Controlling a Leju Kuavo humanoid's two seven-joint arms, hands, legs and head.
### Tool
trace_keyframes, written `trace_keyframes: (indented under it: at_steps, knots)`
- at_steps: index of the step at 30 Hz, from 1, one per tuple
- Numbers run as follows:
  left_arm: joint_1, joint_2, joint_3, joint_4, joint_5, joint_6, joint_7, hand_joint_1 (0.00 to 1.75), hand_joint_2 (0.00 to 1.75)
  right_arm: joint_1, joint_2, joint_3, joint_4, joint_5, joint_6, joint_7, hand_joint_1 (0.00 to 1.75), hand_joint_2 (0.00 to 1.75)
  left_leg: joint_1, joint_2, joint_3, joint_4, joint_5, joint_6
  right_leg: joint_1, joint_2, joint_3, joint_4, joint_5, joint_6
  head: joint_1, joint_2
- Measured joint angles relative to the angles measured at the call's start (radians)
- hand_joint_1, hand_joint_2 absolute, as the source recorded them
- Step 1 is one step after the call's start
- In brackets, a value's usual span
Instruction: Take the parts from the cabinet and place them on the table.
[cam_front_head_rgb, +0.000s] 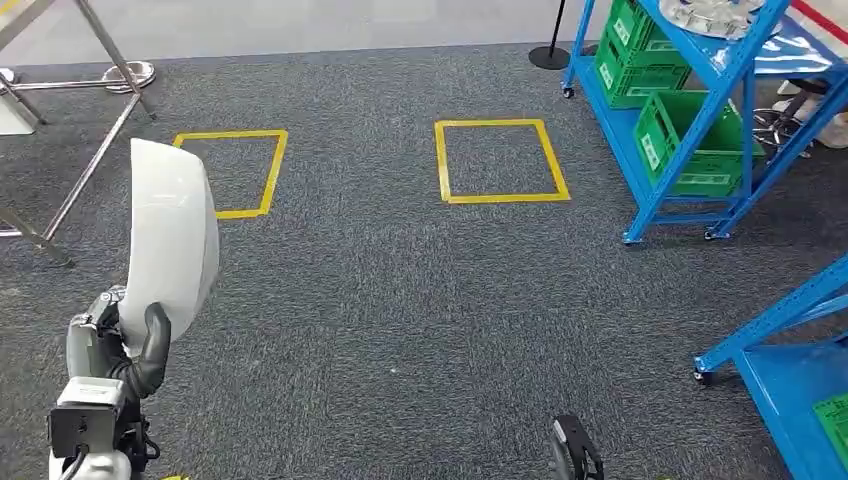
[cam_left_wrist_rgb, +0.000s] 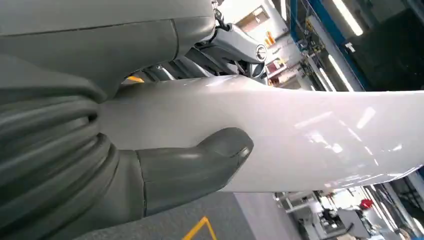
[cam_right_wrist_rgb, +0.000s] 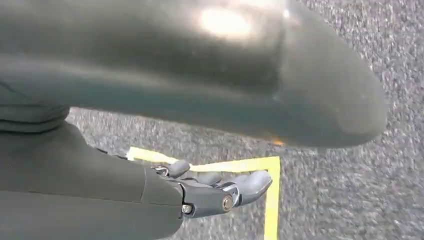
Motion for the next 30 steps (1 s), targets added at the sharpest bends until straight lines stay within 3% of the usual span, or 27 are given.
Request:
trace_keyframes:
  at_steps: [1, 2, 4, 5, 6, 8, 9, 10, 14, 15, 16, 17, 18, 19, 20, 21, 22, 23, 24, 25, 26, 28, 29, 30]
  knots:
    - [-0.005, 0.000, 0.001, 0.000, 0.000, 0.000, 0.001, 1.75, 1.75, 0.001, 0.000, 0.000, 0.000, 0.000, 0.003, -0.002, 0.00, 0.00, -0.003, 0.053, -0.019, 0.038, -0.031, -0.003, 0.003, -0.011, 0.000, -0.001, -0.001, -0.008, -0.007, 0.000]
    - [-0.010, 0.000, 0.000, -0.001, 0.000, 0.000, 0.001, 1.75, 1.75, 0.002, 0.000, 0.000, 0.000, 0.000, 0.005, -0.002, 0.00, 0.00, -0.002, 0.079, -0.055, 0.116, -0.077, -0.007, 0.006, -0.027, -0.001, -0.001, -0.002, -0.013, -0.007, 0.000]
    - [-0.007, 0.000, 0.001, 0.000, 0.000, 0.000, 0.002, 1.75, 1.75, 0.003, -0.001, 0.000, 0.000, 0.000, 0.007, 0.000, 0.00, 0.00, 0.000, 0.088, -0.120, 0.264, -0.142, -0.010, 0.011, -0.056, -0.003, -0.001, -0.004, -0.016, -0.007, 0.000]
    - [-0.007, 0.000, 0.001, 0.000, 0.000, 0.000, 0.002, 1.75, 1.75, 0.002, 0.000, 0.000, 0.000, 0.000, 0.008, 0.000, 0.00, 0.00, 0.000, 0.088, -0.131, 0.295, -0.143, -0.011, 0.012, -0.071, -0.003, 0.000, -0.004, -0.017, -0.008, 0.000]
    - [-0.007, 0.000, 0.002, 0.000, 0.000, 0.000, 0.002, 1.75, 1.75, 0.001, 0.000, 0.000, 0.000, 0.000, 0.008, 0.000, 0.00, 0.00, 0.000, 0.088, -0.118, 0.275, -0.124, -0.010, 0.013, -0.084, -0.002, 0.000, -0.004, -0.017, -0.008, 0.000]
    - [-0.008, 0.002, 0.005, 0.000, 0.000, 0.000, 0.002, 1.75, 1.75, -0.001, 0.000, 0.000, 0.000, 0.000, 0.008, 0.000, 0.00, 0.00, -0.003, 0.107, -0.030, 0.121, -0.048, -0.001, 0.015, -0.112, 0.004, 0.000, -0.008, -0.016, -0.008, 0.000]
    - [-0.010, 0.002, 0.005, -0.003, 0.000, 0.000, 0.001, 1.75, 1.75, -0.003, 0.000, 0.000, 0.000, 0.000, 0.008, 0.000, 0.00, 0.00, -0.008, 0.143, 0.024, 0.029, -0.015, 0.007, 0.016, -0.125, 0.009, 0.000, -0.010, -0.014, -0.008, 0.000]
    - [-0.012, 0.002, 0.005, -0.005, 0.000, 0.000, 0.001, 1.75, 1.75, -0.004, 0.001, 0.000, 0.000, 0.001, 0.008, 0.001, 0.00, 0.00, -0.022, 0.192, 0.040, -0.011, -0.028, 0.020, 0.023, -0.136, 0.010, 0.002, -0.014, -0.008, -0.008, 0.000]
    - [-0.011, 0.006, 0.008, -0.008, 0.002, 0.001, -0.008, 1.75, 1.75, -0.014, 0.002, 0.000, -0.001, 0.005, 0.008, 0.004, 0.00, 0.00, -0.020, 0.134, 0.034, -0.019, -0.012, 0.041, 0.025, -0.179, 0.020, -0.003, -0.014, 0.013, -0.007, 0.000]
    - [-0.009, 0.005, 0.008, -0.011, 0.003, 0.001, -0.008, 1.75, 1.75, -0.014, 0.001, 0.000, -0.002, 0.005, 0.008, 0.004, 0.00, 0.00, -0.009, 0.123, 0.045, -0.029, -0.004, 0.046, 0.019, -0.160, 0.020, 0.001, -0.023, 0.020, -0.006, 0.000]
    - [-0.014, 0.006, 0.008, -0.012, 0.003, 0.001, -0.012, 1.75, 1.75, -0.014, 0.002, 0.000, -0.002, 0.004, 0.008, 0.003, 0.00, 0.00, -0.006, 0.113, 0.045, -0.033, -0.001, 0.053, 0.016, -0.090, 0.009, 0.030, -0.042, 0.027, -0.005, 0.000]
    - [-0.020, 0.005, 0.009, -0.011, 0.003, 0.001, -0.011, 1.75, 1.75, -0.012, 0.003, 0.000, -0.002, 0.005, 0.008, 0.004, 0.00, 0.00, -0.005, 0.101, 0.042, -0.033, 0.002, 0.057, 0.014, -0.047, -0.023, 0.095, -0.079, 0.031, -0.003, 0.000]
    - [-0.019, 0.002, 0.009, -0.010, 0.003, 0.001, -0.011, 1.75, 1.75, -0.008, 0.003, 0.000, -0.002, 0.005, 0.006, 0.005, 0.00, 0.00, -0.004, 0.086, 0.039, -0.033, 0.003, 0.058, 0.011, -0.030, -0.064, 0.178, -0.116, 0.035, -0.001, 0.000]
    - [-0.017, 0.001, 0.009, -0.009, 0.003, 0.001, -0.011, 1.75, 1.75, -0.003, 0.003, 0.000, -0.002, 0.005, 0.006, 0.005, 0.00, 0.00, -0.004, 0.070, 0.037, -0.032, 0.003, 0.058, 0.011, -0.026, -0.104, 0.254, -0.142, 0.039, -0.001, 0.000]
    - [-0.016, 0.001, 0.010, -0.007, 0.003, 0.001, -0.011, 1.75, 1.75, 0.001, 0.003, 0.000, -0.002, 0.005, 0.006, 0.005, 0.00, 0.00, -0.004, 0.054, 0.036, -0.029, 0.004, 0.058, 0.010, -0.026, -0.128, 0.294, -0.144, 0.041, -0.001, 0.000]
    - [-0.015, 0.001, 0.010, -0.005, 0.003, 0.001, -0.010, 1.75, 1.75, 0.003, 0.003, 0.000, -0.002, 0.005, 0.006, 0.005, 0.00, 0.00, -0.003, 0.038, 0.035, -0.026, 0.004, 0.057, 0.009, -0.026, -0.129, 0.286, -0.123, 0.041, -0.001, 0.000]
    - [-0.014, 0.001, 0.010, -0.005, 0.003, 0.001, -0.010, 1.75, 1.75, 0.004, 0.003, 0.000, -0.002, 0.005, 0.006, 0.005, 0.00, 0.00, -0.002, 0.021, 0.034, -0.023, 0.004, 0.056, 0.006, -0.023, -0.107, 0.232, -0.081, 0.042, 0.000, 0.000]
    - [-0.014, 0.000, 0.011, -0.005, 0.003, 0.001, -0.010, 1.75, 1.75, 0.004, 0.003, 0.000, -0.002, 0.005, 0.006, 0.004, 0.00, 0.00, 0.000, 0.006, 0.034, -0.018, 0.002, 0.051, 0.004, -0.016, -0.067, 0.145, -0.031, 0.043, -0.001, 0.000]
    - [-0.014, 0.000, 0.011, -0.005, 0.003, 0.001, -0.010, 1.75, 1.75, 0.004, 0.003, 0.000, -0.002, 0.005, 0.006, 0.003, 0.00, 0.00, 0.002, -0.008, 0.033, -0.014, -0.001, 0.046, -0.001, 0.008, -0.023, 0.055, 0.009, 0.044, 0.000, 0.000]
    - [-0.015, 0.000, 0.011, -0.005, 0.004, 0.001, -0.010, 1.75, 1.75, 0.004, 0.003, 0.000, -0.002, 0.005, 0.006, 0.003, 0.00, 0.00, 0.003, -0.018, 0.027, -0.010, -0.001, 0.038, -0.011, 0.077, -0.004, 0.016, -0.008, 0.047, 0.000, 0.000]
    - [-0.016, 0.000, 0.012, -0.005, 0.005, 0.001, -0.010, 1.75, 1.75, 0.005, 0.003, 0.000, -0.002, 0.005, 0.006, 0.002, 0.00, 0.00, -0.001, -0.033, 0.019, -0.003, -0.002, 0.028, -0.005, 0.080, -0.007, 0.007, -0.004, 0.041, 0.000, 0.000]
    - [-0.015, -0.002, 0.012, -0.005, 0.005, 0.001, -0.010, 1.75, 1.75, 0.006, 0.003, 0.000, -0.002, 0.005, 0.006, 0.001, 0.00, 0.00, 0.003, -0.055, 0.014, -0.016, 0.008, 0.011, 0.001, 0.054, -0.009, 0.010, -0.003, 0.026, 0.000, 0.000]
    - [-0.014, -0.001, 0.012, -0.005, 0.005, 0.001, -0.009, 1.75, 1.75, 0.005, 0.003, 0.000, -0.002, 0.005, 0.005, 0.000, 0.00, 0.00, 0.005, -0.068, 0.005, -0.022, 0.013, 0.002, 0.001, 0.040, -0.007, 0.006, 0.001, 0.018, 0.000, 0.000]
    - [-0.015, 0.000, 0.013, -0.005, 0.005, 0.001, -0.009, 1.75, 1.75, 0.005, 0.008, 0.000, -0.002, 0.005, 0.005, 0.000, 0.00, 0.00, 0.007, -0.067, 0.006, -0.017, 0.012, -0.001, -0.009, 0.020, -0.004, -0.004, 0.007, 0.008, 0.000, 0.000]
